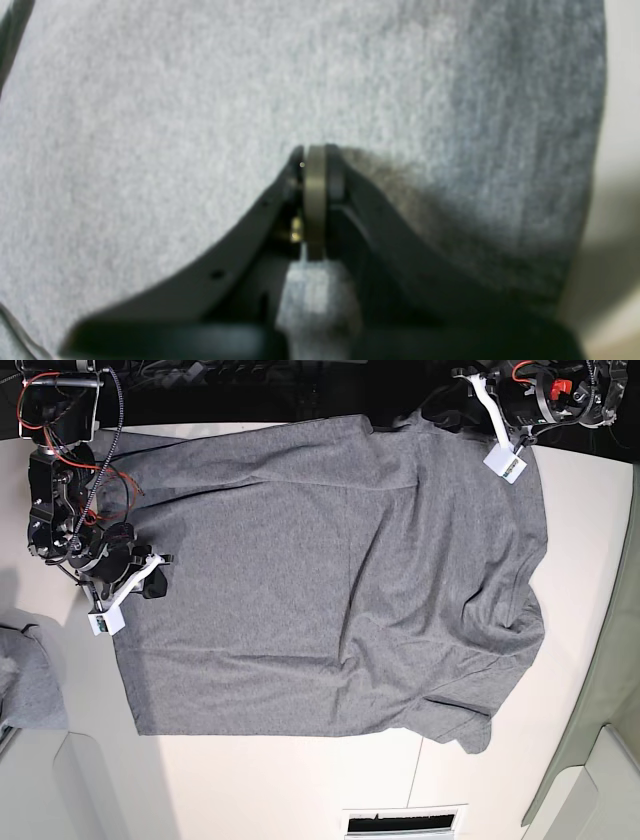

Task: Layout the t-shirt on the table in an organized manner, then fold the t-shirt properly
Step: 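Grasp the shirt edge again with both grippers and tug it straight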

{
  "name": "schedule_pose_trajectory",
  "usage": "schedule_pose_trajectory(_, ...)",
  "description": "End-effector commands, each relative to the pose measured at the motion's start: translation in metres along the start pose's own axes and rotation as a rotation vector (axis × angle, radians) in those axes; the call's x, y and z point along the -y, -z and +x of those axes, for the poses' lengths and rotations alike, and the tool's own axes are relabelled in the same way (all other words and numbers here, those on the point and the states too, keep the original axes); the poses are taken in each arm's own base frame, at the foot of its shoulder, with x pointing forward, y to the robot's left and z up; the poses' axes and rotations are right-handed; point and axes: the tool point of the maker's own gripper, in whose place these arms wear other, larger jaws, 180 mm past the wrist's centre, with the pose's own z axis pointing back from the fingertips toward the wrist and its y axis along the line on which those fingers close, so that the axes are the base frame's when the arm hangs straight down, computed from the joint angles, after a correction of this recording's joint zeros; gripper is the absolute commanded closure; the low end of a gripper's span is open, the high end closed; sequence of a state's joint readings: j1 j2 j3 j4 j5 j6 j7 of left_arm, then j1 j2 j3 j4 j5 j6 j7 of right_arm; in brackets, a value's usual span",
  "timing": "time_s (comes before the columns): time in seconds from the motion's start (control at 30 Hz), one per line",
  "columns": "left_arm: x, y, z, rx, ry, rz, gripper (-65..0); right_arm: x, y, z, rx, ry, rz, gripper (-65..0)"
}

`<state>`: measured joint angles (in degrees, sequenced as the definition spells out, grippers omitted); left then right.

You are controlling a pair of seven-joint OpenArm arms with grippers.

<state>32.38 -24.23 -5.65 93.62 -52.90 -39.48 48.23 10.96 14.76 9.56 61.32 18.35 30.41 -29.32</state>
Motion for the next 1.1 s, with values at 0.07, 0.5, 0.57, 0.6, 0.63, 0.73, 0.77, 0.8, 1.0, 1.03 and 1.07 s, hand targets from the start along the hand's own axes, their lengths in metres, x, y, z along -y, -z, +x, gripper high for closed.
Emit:
schedule_pose_trajectory(0.07,-0.003,-0.019,0.037,0.128,0.011,0.005,-21.0,0.005,-0.005,0.016,0.033,-0.001,-0.005,0.0)
schedule_pose_trajectory(0.5,-0.054,-0.084,0.109,0.354,0.088,0.224,-21.0,-0.055,0.000,0.071,0.204,0.023,0.145,0.0)
schedule_pose_trajectory(0.57,-0.063,-0.080,0.098,0.335,0.044,0.229,-21.0,-0.067,0.008,0.072,0.200,0.001,0.145,0.0)
schedule_pose_trajectory(0.6,-0.068,-0.079,0.092,0.326,0.021,0.232,-21.0,-0.072,0.012,0.071,0.193,-0.011,0.143,0.0)
schedule_pose_trajectory(0.63,-0.072,-0.077,0.087,0.316,-0.001,0.232,-21.0,-0.075,0.016,0.067,0.178,-0.024,0.140,0.0)
schedule_pose_trajectory(0.73,-0.080,-0.066,0.068,0.273,-0.057,0.223,-21.0,-0.075,0.026,0.048,0.112,-0.060,0.124,0.0)
schedule_pose_trajectory(0.77,-0.082,-0.062,0.060,0.251,-0.071,0.222,-21.0,-0.072,0.028,0.041,0.089,-0.077,0.112,0.0)
schedule_pose_trajectory(0.8,-0.084,-0.058,0.052,0.222,-0.083,0.224,-21.0,-0.067,0.030,0.034,0.067,-0.094,0.099,0.0)
schedule_pose_trajectory(1.0,-0.091,-0.051,0.012,0.132,-0.145,0.237,-21.0,-0.017,0.023,0.009,-0.014,-0.093,-0.008,0.0)
schedule_pose_trajectory(1.03,-0.090,-0.052,0.008,0.127,-0.153,0.234,-21.0,-0.010,0.021,0.006,-0.022,-0.093,-0.018,0.0)
schedule_pose_trajectory(1.07,-0.088,-0.052,0.006,0.130,-0.162,0.227,-21.0,-0.004,0.019,0.005,-0.029,-0.096,-0.029,0.0)
